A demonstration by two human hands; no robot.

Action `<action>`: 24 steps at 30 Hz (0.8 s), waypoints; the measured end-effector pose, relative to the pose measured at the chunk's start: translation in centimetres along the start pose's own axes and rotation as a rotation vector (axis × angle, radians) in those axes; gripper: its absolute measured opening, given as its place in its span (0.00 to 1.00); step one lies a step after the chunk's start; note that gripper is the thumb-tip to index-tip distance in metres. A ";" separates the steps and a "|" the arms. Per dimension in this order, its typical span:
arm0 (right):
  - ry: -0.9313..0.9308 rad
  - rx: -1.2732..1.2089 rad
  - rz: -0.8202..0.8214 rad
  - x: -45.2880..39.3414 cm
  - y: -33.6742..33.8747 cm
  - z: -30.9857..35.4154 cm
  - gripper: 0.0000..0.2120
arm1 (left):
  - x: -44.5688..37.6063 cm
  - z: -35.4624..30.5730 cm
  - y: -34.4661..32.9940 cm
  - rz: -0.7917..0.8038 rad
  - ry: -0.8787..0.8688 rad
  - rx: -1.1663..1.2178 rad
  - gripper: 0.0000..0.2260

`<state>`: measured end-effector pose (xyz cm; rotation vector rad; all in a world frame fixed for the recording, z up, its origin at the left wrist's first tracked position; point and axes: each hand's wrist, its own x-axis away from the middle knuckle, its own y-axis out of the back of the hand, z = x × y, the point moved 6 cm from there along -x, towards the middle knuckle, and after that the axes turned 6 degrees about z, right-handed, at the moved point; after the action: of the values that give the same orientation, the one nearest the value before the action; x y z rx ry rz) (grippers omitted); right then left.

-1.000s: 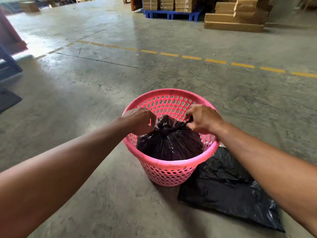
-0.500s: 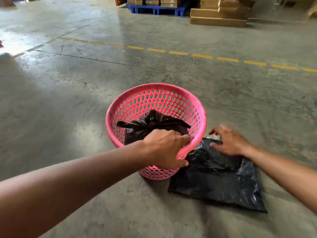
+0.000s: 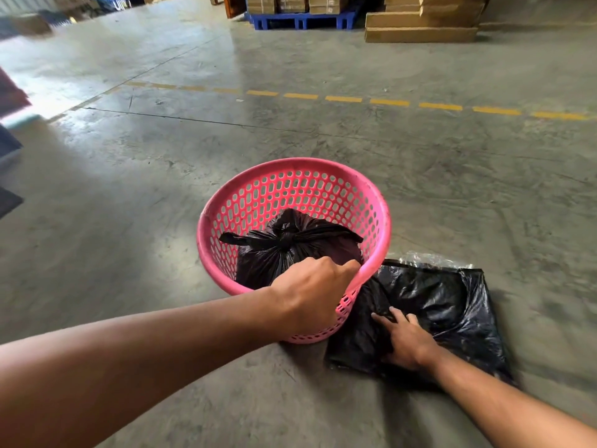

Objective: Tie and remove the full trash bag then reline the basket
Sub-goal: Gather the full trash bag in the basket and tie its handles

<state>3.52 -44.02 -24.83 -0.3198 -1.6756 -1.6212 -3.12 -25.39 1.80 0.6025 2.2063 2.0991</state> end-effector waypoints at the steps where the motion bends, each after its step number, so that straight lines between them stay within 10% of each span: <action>1: -0.006 -0.003 0.002 0.1 0.0 0.0 0.50 | 0.1 0.1 -0.1 0.005 0.007 0.002 0.17; 9: -0.018 -0.180 -0.152 0.6 5.3 -0.1 0.38 | 1.7 2.0 1.1 -0.052 -0.090 0.019 0.19; 14: 0.043 -0.942 -0.645 4.3 17.6 0.4 0.21 | -0.3 7.1 4.0 -0.322 0.046 0.212 0.18; 17: 0.188 -1.202 -0.739 6.9 23.9 2.0 0.28 | -2.8 11.0 2.1 -0.133 0.220 -0.021 0.27; 24: 0.150 -0.713 -0.682 8.8 27.4 5.4 0.10 | -5.7 12.8 -0.7 -0.021 0.186 -0.005 0.21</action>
<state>13.67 -37.49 1.83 0.0553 -1.0823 -2.6616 5.67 -14.94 -1.28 0.3963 2.2883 2.2334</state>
